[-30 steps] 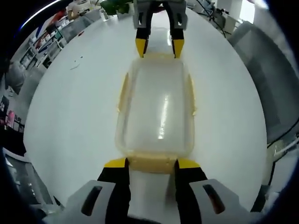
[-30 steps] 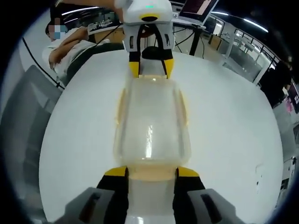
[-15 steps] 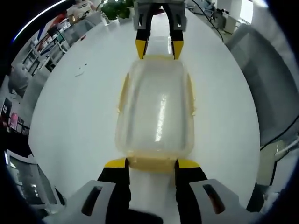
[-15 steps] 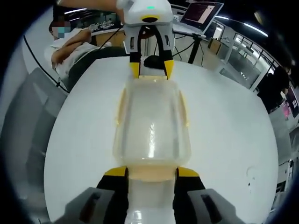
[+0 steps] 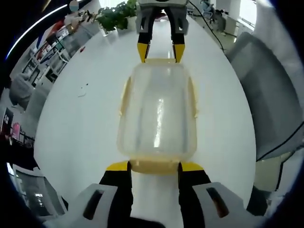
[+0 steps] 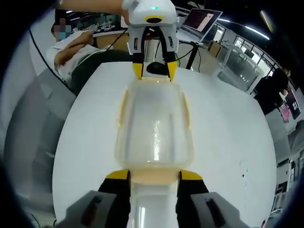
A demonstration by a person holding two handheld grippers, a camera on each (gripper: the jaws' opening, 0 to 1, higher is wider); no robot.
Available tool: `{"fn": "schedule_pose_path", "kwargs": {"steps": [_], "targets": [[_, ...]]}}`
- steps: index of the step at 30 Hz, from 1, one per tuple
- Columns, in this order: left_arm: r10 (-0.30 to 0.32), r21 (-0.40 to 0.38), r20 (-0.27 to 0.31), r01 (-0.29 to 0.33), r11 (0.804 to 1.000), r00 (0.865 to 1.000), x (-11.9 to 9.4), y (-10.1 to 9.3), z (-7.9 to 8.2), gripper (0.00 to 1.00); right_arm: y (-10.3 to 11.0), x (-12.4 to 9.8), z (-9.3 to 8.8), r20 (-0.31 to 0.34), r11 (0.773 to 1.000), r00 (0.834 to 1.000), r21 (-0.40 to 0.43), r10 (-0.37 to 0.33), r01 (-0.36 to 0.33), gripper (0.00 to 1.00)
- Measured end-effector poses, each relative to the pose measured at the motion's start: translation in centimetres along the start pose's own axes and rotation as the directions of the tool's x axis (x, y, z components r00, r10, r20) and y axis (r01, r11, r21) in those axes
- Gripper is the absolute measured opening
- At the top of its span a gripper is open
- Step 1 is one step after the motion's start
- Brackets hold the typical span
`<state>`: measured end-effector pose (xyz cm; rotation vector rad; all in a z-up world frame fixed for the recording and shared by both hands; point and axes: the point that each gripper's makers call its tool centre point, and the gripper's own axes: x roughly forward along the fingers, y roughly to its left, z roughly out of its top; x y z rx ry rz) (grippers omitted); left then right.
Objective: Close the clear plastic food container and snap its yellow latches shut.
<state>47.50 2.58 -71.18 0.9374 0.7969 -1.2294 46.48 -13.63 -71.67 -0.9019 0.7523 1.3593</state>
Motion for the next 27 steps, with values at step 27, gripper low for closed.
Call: {"fn": "schedule_pose_path", "kwargs": {"steps": [27], "targets": [[-0.007, 0.036, 0.04, 0.006, 0.999, 0.999, 3.3, -1.1, 10.3, 0.35, 1.1, -6.3, -8.8, -0.039, 1.0, 0.999, 0.026, -0.017, 0.018, 0.35]]}}
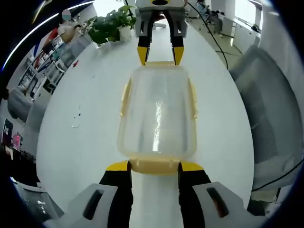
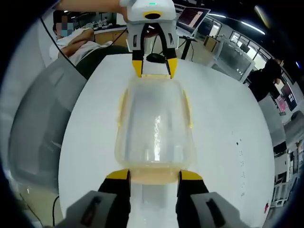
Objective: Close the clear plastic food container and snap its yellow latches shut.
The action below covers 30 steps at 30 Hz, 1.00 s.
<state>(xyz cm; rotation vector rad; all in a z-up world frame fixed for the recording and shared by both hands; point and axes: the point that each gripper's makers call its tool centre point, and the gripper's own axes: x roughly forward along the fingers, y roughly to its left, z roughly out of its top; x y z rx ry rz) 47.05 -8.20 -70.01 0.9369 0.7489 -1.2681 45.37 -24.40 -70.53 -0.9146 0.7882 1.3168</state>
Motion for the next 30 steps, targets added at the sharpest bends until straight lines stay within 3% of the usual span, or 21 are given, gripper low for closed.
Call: {"fn": "schedule_pose_path", "kwargs": {"steps": [30], "targets": [[0.009, -0.034, 0.046, -0.007, 0.999, 0.999, 5.1, 1.2, 7.6, 0.35, -2.5, -2.7, -8.8, -0.03, 1.0, 0.999, -0.007, 0.02, -0.02, 0.35]]}}
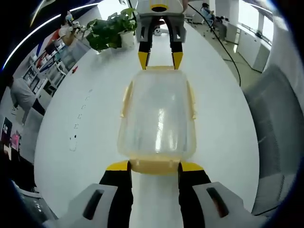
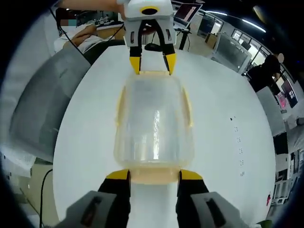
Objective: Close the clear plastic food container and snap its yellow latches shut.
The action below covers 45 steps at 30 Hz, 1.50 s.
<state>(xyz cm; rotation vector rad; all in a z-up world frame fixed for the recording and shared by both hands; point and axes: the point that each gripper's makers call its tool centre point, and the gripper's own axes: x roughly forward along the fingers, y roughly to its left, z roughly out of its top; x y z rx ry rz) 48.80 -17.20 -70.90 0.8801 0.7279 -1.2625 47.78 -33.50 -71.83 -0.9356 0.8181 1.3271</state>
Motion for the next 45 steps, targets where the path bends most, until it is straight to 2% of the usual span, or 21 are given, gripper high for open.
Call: {"fn": "schedule_pose_path", "kwargs": {"steps": [8, 21, 36, 45], "targets": [[-0.015, -0.007, -0.001, 0.015, 1.0, 1.0, 1.0, 0.2, 0.6, 0.35, -0.3, 0.3, -1.2, 0.001, 1.0, 1.0, 0.017, 0.018, -0.018, 0.35], [-0.045, -0.029, -0.02, 0.045, 0.999, 0.999, 2.3, 0.2, 0.0, 0.35, -0.5, 1.6, -1.9, -0.004, 0.998, 0.999, 0.032, 0.053, -0.053, 0.35], [-0.075, -0.044, -0.006, 0.075, 0.996, 0.997, 3.0, 0.4, -0.5, 0.36, -0.6, 2.0, -2.0, 0.019, 0.996, 0.997, 0.048, 0.072, -0.073, 0.36], [-0.073, -0.024, 0.005, 0.073, 0.997, 0.997, 3.0, 0.4, -0.7, 0.37, -0.7, 2.1, -1.9, 0.014, 0.997, 0.997, 0.042, 0.069, -0.07, 0.37]]}}
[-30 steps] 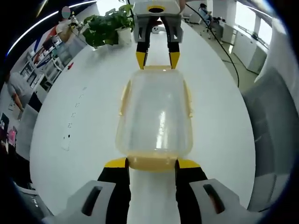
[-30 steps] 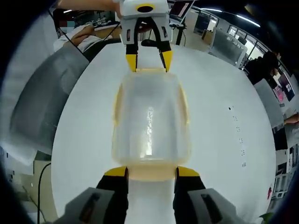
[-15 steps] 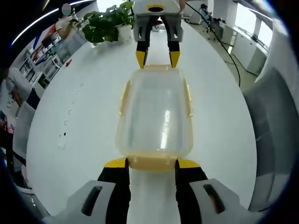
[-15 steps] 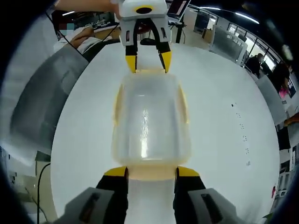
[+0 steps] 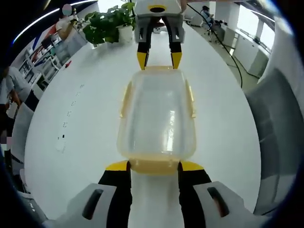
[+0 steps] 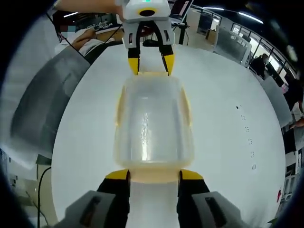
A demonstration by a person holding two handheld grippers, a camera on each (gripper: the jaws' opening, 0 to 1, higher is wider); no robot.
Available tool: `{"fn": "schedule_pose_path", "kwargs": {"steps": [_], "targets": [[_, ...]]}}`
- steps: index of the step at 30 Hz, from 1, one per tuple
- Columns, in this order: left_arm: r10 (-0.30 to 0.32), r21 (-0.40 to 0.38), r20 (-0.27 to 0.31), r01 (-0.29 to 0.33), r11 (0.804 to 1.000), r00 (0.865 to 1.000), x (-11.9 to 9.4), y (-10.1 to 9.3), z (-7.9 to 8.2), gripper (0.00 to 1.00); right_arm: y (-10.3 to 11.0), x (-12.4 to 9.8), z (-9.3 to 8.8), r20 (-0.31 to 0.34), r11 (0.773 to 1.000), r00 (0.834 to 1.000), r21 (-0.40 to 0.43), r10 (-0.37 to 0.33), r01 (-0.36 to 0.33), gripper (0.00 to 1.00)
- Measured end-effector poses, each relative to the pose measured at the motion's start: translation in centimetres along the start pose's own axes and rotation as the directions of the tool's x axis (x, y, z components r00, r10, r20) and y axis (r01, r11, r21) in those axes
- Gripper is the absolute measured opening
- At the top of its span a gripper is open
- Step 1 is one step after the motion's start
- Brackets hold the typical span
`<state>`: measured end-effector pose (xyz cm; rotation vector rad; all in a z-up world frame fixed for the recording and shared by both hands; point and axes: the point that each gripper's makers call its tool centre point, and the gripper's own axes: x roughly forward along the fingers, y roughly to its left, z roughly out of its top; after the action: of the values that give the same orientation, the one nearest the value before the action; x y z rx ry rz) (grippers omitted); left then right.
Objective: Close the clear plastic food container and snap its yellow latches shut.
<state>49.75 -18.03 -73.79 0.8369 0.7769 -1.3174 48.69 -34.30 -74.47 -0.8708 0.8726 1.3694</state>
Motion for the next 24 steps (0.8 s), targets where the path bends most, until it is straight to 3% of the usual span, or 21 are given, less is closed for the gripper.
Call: {"fn": "schedule_pose_path", "kwargs": {"steps": [1, 7, 12, 17, 19, 24], "targets": [[0.019, 0.037, -0.007, -0.019, 0.999, 1.0, 0.1, 0.4, -0.2, 0.37, 0.0, 0.0, 0.1, 0.005, 1.0, 1.0, 0.005, 0.001, -0.001, 0.37], [0.007, 0.008, 0.014, -0.007, 1.0, 1.0, 0.0, 0.1, -0.3, 0.38, 0.0, 0.1, 0.0, 0.011, 1.0, 1.0, 0.025, 0.003, -0.003, 0.38], [0.005, -0.008, 0.037, -0.004, 1.0, 0.999, 0.1, -0.2, -0.5, 0.53, -0.4, -0.4, -0.1, 0.037, 0.997, 0.999, 0.076, -0.02, 0.017, 0.49], [-0.013, -0.061, 0.055, 0.017, 0.998, 0.998, -0.4, -0.6, -0.5, 0.5, -0.4, -1.2, -0.1, 0.054, 0.994, 0.998, 0.106, -0.031, 0.025, 0.47], [0.014, -0.053, 0.064, -0.01, 0.999, 0.998, -0.9, -0.2, -0.3, 0.47, -0.5, -1.8, 0.7, 0.081, 0.992, 0.996, 0.121, -0.045, 0.035, 0.46], [0.048, -0.156, 0.077, -0.036, 0.987, 0.996, -1.6, 0.4, 0.2, 0.46, -0.9, -2.5, 1.0, 0.087, 0.985, 0.993, 0.159, -0.078, 0.064, 0.44]]}}
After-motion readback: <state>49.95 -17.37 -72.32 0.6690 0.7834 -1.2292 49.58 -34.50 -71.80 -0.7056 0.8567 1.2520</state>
